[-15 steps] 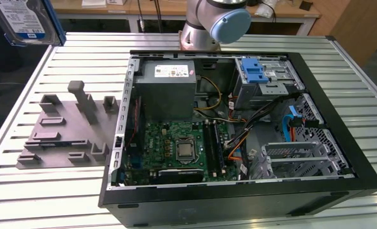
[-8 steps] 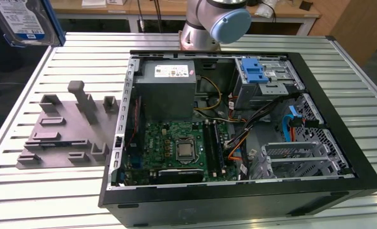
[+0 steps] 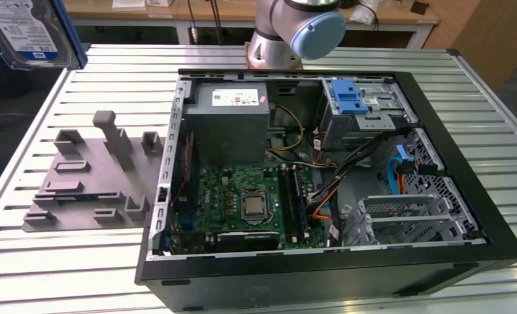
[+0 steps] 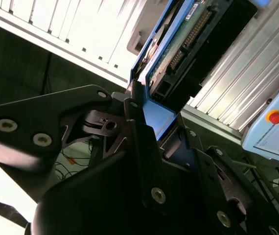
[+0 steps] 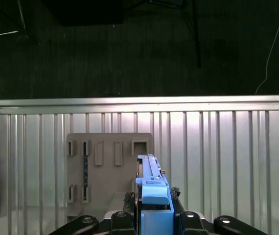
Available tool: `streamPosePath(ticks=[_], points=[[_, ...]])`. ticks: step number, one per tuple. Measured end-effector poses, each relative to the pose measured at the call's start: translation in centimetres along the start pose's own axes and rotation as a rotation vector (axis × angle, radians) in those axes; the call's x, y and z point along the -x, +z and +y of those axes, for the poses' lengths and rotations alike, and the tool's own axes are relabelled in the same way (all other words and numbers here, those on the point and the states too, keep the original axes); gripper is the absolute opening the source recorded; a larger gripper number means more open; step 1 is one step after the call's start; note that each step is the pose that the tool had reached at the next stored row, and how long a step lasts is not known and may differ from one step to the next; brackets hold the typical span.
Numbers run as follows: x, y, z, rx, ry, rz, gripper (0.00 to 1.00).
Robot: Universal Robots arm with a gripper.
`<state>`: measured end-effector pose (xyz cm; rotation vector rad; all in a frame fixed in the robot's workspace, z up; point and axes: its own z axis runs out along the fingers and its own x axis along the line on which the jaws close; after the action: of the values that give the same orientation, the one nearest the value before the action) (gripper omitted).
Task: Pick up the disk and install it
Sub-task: 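Pick up the disk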
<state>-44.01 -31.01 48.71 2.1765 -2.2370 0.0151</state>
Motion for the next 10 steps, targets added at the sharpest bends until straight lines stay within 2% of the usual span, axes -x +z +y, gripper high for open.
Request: streamPosePath(ticks=[10], points=[[-0.09, -0.05, -0.81, 0.0003, 0.000, 0.0000, 0.36]])
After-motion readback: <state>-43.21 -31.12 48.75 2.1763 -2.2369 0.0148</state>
